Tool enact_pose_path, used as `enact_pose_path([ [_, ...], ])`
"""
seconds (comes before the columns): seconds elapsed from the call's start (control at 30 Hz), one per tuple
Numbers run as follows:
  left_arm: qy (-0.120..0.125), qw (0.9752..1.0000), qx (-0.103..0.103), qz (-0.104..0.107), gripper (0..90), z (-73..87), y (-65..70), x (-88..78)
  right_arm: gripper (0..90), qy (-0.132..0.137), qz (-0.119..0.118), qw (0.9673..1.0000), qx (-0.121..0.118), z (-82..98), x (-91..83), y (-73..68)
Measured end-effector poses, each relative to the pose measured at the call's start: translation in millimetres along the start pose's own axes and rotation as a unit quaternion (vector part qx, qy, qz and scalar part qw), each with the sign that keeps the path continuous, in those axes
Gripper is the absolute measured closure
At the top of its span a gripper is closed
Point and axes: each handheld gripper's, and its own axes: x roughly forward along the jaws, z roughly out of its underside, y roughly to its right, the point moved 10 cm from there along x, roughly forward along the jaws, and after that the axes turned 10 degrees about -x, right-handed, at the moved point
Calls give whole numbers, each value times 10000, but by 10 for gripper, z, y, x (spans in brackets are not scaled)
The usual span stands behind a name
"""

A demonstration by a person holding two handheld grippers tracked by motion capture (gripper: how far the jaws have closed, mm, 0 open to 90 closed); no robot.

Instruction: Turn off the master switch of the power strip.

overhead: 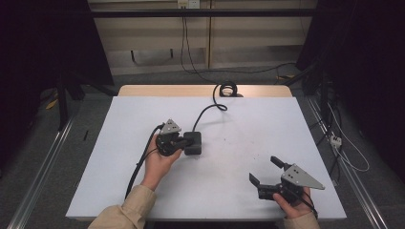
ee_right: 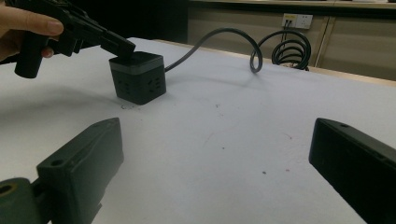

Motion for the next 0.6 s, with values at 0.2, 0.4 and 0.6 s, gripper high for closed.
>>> enact_pose_path([
  [0.2, 38, 10000, -27, 28, 900, -2, -3, 0, 28, 5, 5, 10000, 13, -2, 0, 6],
  [0.4, 67, 9998, -166, 116, 900, -13, 3, 1, 28, -14, -2, 10000, 23, 11, 7, 21],
  [0.6, 217, 9990, -303, 255, 900, -71, 56, -42, 28, -8, -12, 10000, 18, 7, 7, 19],
])
